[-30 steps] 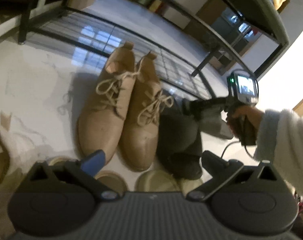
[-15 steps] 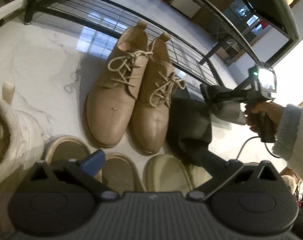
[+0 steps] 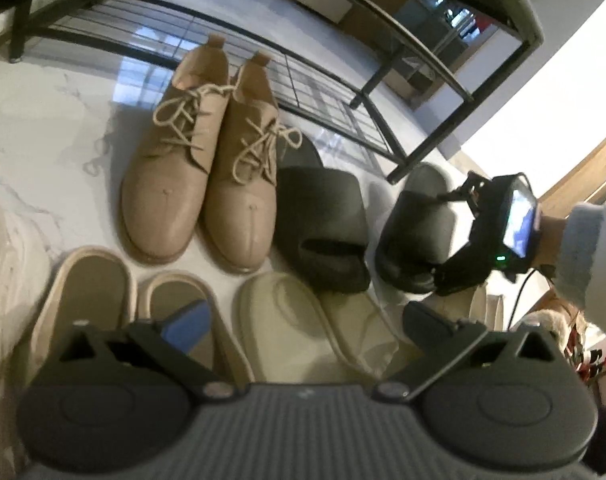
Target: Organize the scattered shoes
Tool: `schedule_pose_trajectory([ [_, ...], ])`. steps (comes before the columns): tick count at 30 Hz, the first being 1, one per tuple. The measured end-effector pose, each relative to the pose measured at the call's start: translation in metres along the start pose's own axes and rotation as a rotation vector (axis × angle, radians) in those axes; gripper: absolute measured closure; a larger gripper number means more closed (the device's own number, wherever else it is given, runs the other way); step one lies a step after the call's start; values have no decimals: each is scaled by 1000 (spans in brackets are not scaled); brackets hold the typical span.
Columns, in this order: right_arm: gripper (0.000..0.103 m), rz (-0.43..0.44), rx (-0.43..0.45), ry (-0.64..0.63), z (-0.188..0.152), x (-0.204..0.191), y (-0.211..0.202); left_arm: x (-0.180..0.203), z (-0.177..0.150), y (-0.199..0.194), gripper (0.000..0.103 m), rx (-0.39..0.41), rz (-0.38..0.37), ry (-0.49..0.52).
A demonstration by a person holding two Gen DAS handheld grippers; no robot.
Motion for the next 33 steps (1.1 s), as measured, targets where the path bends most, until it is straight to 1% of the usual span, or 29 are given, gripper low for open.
schedule_pose_trajectory([
  [2, 0, 14, 10, 36, 0, 6, -6, -3, 1, 0, 1, 3, 0, -8],
  [4, 0, 47, 57, 105, 0, 18, -20, -6, 3, 0, 1, 0, -4, -23],
  [5, 0, 81, 99, 196, -2, 30, -30, -8, 3, 0, 1, -4, -7, -30],
  [8, 0, 191, 260, 671, -23, 82, -51, -12, 4, 2, 1, -13, -12, -51],
  [9, 0, 224, 317, 863, -34, 100, -52, -13, 4, 2, 1, -13, -12, -53],
  [12, 0, 352, 438, 1324, -65, 123, -36, -15, 5, 2, 1, -13, -7, -54],
  [14, 0, 425, 488, 1532, -74, 120, -12, -17, 6, 2, 1, -8, -3, -58],
  [16, 0, 343, 429, 1546, -67, 115, 3, -19, 7, 2, 1, -2, 0, -59],
  [18, 0, 291, 361, 1561, -63, 111, 19, -21, 8, 3, 1, -7, 1, -66],
  [19, 0, 287, 330, 1577, -61, 109, 26, -21, 8, 5, 1, -13, 1, -71],
  [21, 0, 235, 294, 1577, -56, 110, 40, -23, 8, 8, 1, -24, 3, -77],
  [22, 0, 208, 280, 1579, -52, 112, 43, -24, 8, 9, 1, -29, 5, -80],
  [25, 0, 174, 232, 1586, -46, 111, 47, -26, 8, 12, 1, -41, 10, -90],
  [27, 0, 178, 215, 1580, -46, 111, 51, -26, 9, 12, 1, -42, 10, -96],
  [28, 0, 204, 217, 1555, -44, 110, 51, -26, 9, 12, 1, -38, 9, -95],
  [30, 2, 254, 230, 1478, -38, 104, 47, -26, 10, 10, 1, -30, 6, -94],
  [31, 2, 294, 257, 1395, -30, 97, 42, -26, 10, 9, 1, -26, 4, -93],
  [32, 2, 312, 283, 1328, -24, 91, 34, -25, 9, 10, 1, -30, 4, -92],
  [33, 2, 314, 293, 1301, -23, 88, 28, -25, 9, 10, 1, -33, 3, -91],
])
Point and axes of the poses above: each gripper's, at about its wrist camera, not at the fingertips, and y roughly the way its jaws point, x to its right, z to its top, the point moved 4 cm from there along y, roughly the way its jaws point, and after that the axes turned 15 degrees about z, right-handed, at the moved point
